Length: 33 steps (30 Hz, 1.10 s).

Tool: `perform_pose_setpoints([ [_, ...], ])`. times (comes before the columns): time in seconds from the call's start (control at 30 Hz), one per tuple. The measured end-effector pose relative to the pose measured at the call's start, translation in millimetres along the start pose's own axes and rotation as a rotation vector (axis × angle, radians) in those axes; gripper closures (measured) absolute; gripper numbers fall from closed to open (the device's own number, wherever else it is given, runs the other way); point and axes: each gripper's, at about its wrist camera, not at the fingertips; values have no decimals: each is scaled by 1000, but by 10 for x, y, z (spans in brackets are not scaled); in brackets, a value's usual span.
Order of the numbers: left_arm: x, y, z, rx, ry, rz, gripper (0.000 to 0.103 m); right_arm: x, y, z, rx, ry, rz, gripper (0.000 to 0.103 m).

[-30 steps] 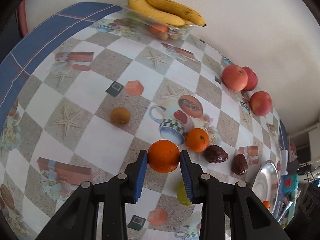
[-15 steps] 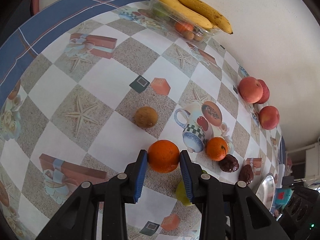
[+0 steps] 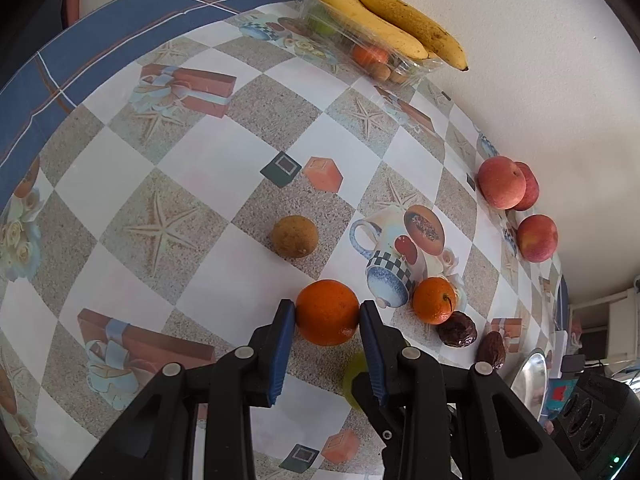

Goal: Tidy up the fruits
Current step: 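Carry the mandarin and green pear over the steel bowl with both tools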

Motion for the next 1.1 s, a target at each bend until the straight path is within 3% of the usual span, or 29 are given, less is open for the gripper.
perform_pose_setpoints([
  [0.2,-39,-81,9,24,-19,-1,68,-218,-204,22,42,-34,-16,63],
  [0.47,-55,-330,-74,76,-28,-12,68,-754,-718,9,92,-109,-187,63],
  [0.87,147,-1043,-441,255,22,-34,68,-1227,-1769,-133,312,-150,-350,63],
  [1.1,302,-1586,-825,409,81,-97,68,-1476,-2373,-329,461,-172,-431,63],
])
Point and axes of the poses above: each gripper's, at about its wrist camera, not at the fingertips, and x roughly the way its jaws point, y to its left, z to its top, and after that the axes turned 10 degrees about -z, right-handed
